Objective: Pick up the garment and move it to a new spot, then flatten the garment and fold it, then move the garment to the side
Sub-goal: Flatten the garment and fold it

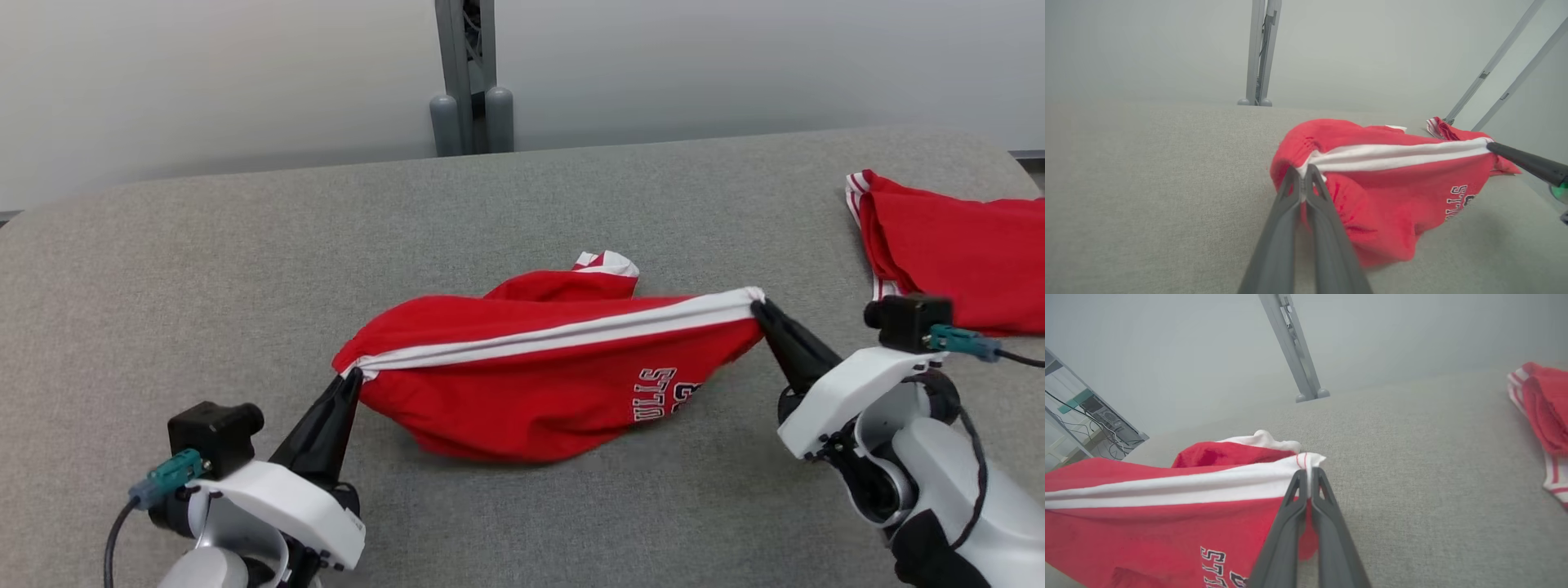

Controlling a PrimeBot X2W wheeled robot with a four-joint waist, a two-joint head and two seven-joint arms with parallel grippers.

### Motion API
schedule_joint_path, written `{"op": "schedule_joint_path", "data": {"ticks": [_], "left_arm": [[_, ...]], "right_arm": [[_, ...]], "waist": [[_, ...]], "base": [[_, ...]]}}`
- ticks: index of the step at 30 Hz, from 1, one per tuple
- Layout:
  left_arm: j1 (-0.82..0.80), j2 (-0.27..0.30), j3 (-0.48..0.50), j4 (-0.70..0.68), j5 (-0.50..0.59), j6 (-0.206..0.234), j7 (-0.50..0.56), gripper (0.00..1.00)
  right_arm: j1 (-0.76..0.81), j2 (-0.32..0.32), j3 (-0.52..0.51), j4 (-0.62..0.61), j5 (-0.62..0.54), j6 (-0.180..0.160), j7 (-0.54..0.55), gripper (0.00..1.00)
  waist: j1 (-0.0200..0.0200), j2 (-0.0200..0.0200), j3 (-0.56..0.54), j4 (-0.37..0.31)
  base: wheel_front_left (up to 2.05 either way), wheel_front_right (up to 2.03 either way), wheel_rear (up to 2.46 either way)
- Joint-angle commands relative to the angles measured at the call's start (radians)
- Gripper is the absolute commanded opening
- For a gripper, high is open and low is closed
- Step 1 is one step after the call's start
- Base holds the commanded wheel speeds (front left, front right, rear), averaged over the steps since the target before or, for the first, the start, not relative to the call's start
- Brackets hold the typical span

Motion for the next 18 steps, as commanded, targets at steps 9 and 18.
{"op": "schedule_joint_path", "data": {"ticks": [9,18], "left_arm": [[-0.147,0.058,0.050,-0.128,-0.085,-0.054,0.111,0.00],[-0.372,0.110,0.093,-0.246,-0.228,-0.084,0.333,0.00]], "right_arm": [[-0.065,-0.138,-0.053,-0.209,0.024,0.000,-0.088,0.00],[-0.213,-0.228,-0.149,-0.357,-0.064,0.000,-0.023,0.00]], "waist": [[0.0000,0.0000,-0.088,-0.036],[0.0000,0.0000,-0.127,-0.063]], "base": [[0.00,0.00,0.00],[0.00,0.00,0.00]]}}
